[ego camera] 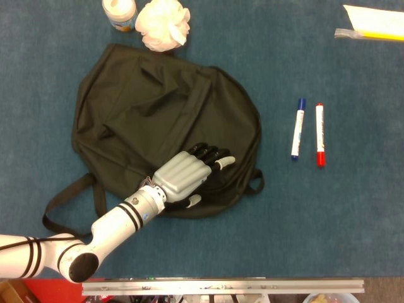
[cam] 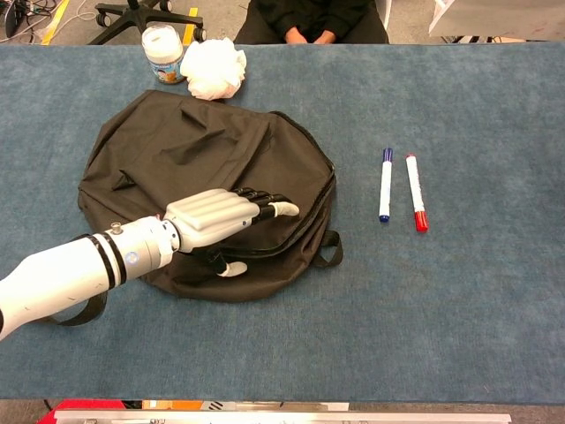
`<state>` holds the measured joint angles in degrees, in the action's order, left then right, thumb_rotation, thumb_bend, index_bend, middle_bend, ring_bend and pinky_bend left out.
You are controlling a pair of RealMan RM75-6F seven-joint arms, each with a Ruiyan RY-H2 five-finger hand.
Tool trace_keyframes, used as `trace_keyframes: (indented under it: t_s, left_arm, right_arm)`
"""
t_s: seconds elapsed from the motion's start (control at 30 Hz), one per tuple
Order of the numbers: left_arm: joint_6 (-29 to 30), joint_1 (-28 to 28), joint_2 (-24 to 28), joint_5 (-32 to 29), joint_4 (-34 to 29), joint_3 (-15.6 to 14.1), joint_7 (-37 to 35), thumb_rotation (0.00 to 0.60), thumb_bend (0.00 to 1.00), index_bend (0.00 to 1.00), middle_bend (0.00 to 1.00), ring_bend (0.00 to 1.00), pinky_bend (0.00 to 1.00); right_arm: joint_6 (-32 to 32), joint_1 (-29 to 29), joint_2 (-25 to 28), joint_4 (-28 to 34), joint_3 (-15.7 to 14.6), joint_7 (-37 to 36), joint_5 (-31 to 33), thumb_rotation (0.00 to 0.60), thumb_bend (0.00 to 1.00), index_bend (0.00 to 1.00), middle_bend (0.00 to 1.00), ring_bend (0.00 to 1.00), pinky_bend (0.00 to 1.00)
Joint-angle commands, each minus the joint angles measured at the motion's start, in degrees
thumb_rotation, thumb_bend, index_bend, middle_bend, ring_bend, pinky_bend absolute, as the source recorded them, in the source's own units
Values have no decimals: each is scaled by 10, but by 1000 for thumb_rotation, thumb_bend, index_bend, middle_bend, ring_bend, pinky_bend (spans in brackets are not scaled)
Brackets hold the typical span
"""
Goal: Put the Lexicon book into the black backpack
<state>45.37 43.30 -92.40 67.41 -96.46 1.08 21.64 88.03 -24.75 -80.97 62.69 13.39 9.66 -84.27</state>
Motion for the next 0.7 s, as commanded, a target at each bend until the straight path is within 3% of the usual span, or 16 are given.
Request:
trace_keyframes:
  t_s: [0.03,0.27,0.53,0.63,0.7]
  left_arm:
    - [5,0,-9,-6,7,5,-2,600,282,0,0,0,54]
    - [-7,10,-30,-63,29,27,-26,600,281,0,0,0,54]
    - [6,4,-51,-68,44,40,-66,600,280,0,0,0,60]
    - [16,2,-64,-66,57,45,-74,600,281,1,6,25,109]
    - [23,1,-74,-67,67,51,-82,600,281,48,66,118,217]
  right_arm:
    - [0,1,1,1,0,0,0,600,356,847,737,567,609]
    - [2,2,3,6,3,0,2,600,355,849,738,567,609]
    - [2,4,3,7,5,-4,4,600,355,853,739,569,609]
    - [2,4,3,8,5,-5,4,600,355,855,740,571,610]
    - [3,4,3,8,6,-6,4,600,355,856,741,572,610]
